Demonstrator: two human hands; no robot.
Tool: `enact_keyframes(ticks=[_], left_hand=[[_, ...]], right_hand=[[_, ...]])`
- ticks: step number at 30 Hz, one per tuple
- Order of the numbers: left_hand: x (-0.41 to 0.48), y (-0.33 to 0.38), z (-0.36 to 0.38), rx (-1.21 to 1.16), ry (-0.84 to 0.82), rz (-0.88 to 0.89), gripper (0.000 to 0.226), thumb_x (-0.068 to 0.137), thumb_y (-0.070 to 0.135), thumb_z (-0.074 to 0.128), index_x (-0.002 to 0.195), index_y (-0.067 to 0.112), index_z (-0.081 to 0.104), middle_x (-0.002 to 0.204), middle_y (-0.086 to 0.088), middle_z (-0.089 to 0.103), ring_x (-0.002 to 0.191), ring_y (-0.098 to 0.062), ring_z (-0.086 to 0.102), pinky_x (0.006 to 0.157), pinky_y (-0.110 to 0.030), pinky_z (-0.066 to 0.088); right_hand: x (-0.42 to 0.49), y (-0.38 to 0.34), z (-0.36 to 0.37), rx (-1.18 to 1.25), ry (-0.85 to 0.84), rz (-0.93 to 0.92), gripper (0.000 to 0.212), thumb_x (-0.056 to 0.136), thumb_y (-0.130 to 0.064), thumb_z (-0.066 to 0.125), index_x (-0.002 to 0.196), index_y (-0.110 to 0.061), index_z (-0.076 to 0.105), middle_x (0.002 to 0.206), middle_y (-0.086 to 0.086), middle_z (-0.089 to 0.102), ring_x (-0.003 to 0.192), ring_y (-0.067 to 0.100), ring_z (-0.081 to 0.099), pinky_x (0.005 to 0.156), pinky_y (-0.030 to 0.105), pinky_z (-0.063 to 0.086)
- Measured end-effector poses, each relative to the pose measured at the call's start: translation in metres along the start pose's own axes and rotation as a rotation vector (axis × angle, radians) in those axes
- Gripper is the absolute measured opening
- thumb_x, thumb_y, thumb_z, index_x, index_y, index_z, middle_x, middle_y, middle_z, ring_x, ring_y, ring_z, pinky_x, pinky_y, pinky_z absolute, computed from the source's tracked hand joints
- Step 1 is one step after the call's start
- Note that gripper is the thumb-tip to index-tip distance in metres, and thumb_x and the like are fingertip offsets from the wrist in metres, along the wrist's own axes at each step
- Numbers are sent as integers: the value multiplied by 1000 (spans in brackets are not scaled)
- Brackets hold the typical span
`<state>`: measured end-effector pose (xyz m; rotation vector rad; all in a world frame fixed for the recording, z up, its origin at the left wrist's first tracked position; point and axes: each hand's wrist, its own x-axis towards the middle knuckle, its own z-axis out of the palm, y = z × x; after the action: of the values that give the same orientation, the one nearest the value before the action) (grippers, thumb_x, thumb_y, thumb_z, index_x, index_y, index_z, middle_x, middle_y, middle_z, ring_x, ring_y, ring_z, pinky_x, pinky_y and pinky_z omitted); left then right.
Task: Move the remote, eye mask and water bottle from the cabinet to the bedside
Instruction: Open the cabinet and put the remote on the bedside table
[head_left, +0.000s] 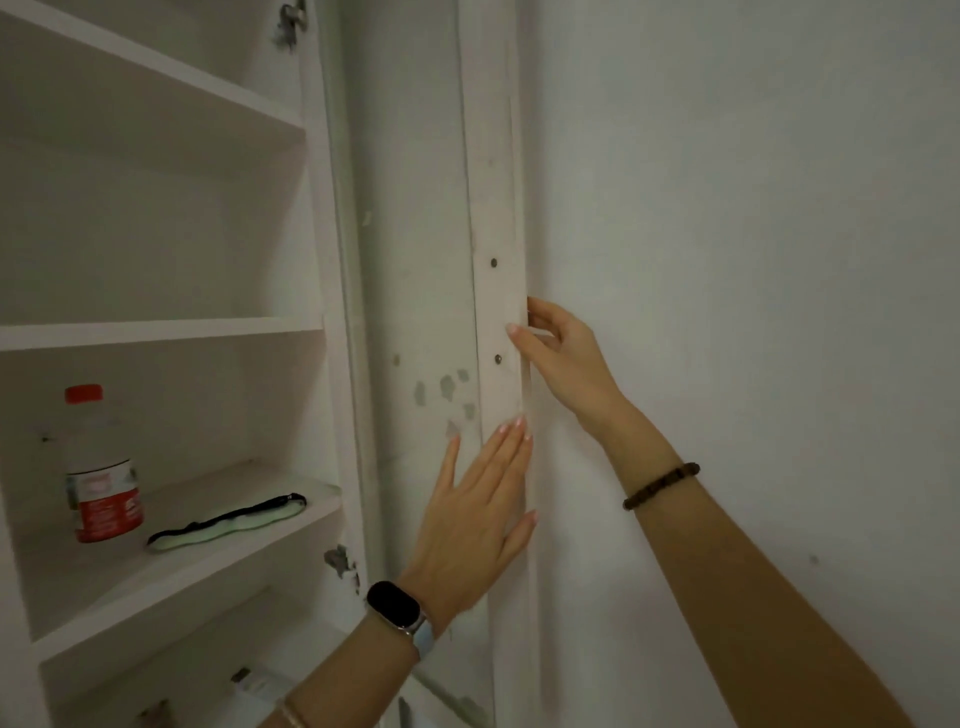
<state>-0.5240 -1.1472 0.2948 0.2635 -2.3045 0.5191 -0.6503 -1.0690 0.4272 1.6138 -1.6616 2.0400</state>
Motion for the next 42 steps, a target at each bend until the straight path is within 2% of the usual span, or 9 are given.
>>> enact_keyframes(ticks=[6, 11, 19, 23, 26, 29, 33, 35, 42], left_hand=[[29, 2, 22, 27, -25, 25, 65, 99, 48, 26, 151, 12, 9, 159, -4, 7, 146, -15, 2, 115, -54, 17], [38, 1, 32, -1, -28, 27, 65, 99, 47, 28, 151, 13, 9, 159, -2, 6, 146, -13, 1, 117, -52, 12], [37, -6, 21, -12, -32, 72, 61, 99, 45, 21, 151, 13, 12, 159, -2, 8, 146, -13, 2, 116, -53, 12], [36, -7, 11, -40, -5, 99, 62, 98, 38, 35, 151, 15, 13, 159, -2, 10, 146, -13, 2, 117, -51, 10], [30, -10, -2, -121, 57, 36, 60, 94, 29, 48, 147, 15, 25, 157, -2, 20, 145, -15, 11, 117, -49, 14], [10, -19, -15, -200, 145, -52, 40, 92, 26, 50, 129, 12, 50, 142, -7, 46, 136, -22, 36, 113, -47, 27], [-37, -40, -32, -250, 199, -202, 21, 88, 17, 56, 108, 12, 61, 108, -3, 61, 102, -20, 55, 91, -29, 37], [-66, -53, -40, -254, 182, -261, 18, 87, 13, 58, 105, 10, 61, 99, -5, 60, 89, -23, 56, 81, -31, 42], [-182, -97, -64, -126, 36, -443, 20, 85, 9, 60, 105, 6, 61, 99, -9, 61, 86, -24, 56, 75, -33, 46]], right_hand=[[13, 18, -18, -14, -29, 9, 37, 98, -20, 52, 134, -14, 52, 124, -4, 63, 111, 2, 59, 88, 14, 49], [20, 28, -22, -44, -50, 18, 37, 98, -28, 52, 135, -19, 51, 128, -5, 61, 120, 9, 56, 104, 31, 46], [21, 31, -19, -70, -45, 16, 39, 99, -28, 50, 136, -16, 49, 130, -3, 60, 122, 10, 55, 105, 33, 45], [15, 27, -15, -99, 5, 54, 45, 99, -28, 50, 141, -14, 42, 134, 2, 55, 119, 12, 55, 103, 31, 45], [1, 20, -7, -219, 147, -27, 43, 98, -24, 52, 138, -15, 42, 134, 4, 51, 115, 13, 54, 100, 28, 46], [-31, 13, 4, -383, 215, -191, 39, 95, -21, 54, 132, -17, 45, 127, 1, 50, 110, 11, 52, 95, 24, 44], [-82, 8, 33, -564, 146, -317, 34, 92, -20, 54, 126, -20, 50, 116, -2, 55, 107, 13, 50, 92, 26, 43], [-104, 10, 53, -644, 80, -344, 32, 91, -21, 54, 123, -19, 53, 107, -2, 59, 102, 14, 52, 89, 30, 45], [-170, 37, 137, -722, -167, -340, 22, 89, -17, 58, 111, -17, 60, 96, 1, 63, 90, 20, 57, 78, 35, 48]])
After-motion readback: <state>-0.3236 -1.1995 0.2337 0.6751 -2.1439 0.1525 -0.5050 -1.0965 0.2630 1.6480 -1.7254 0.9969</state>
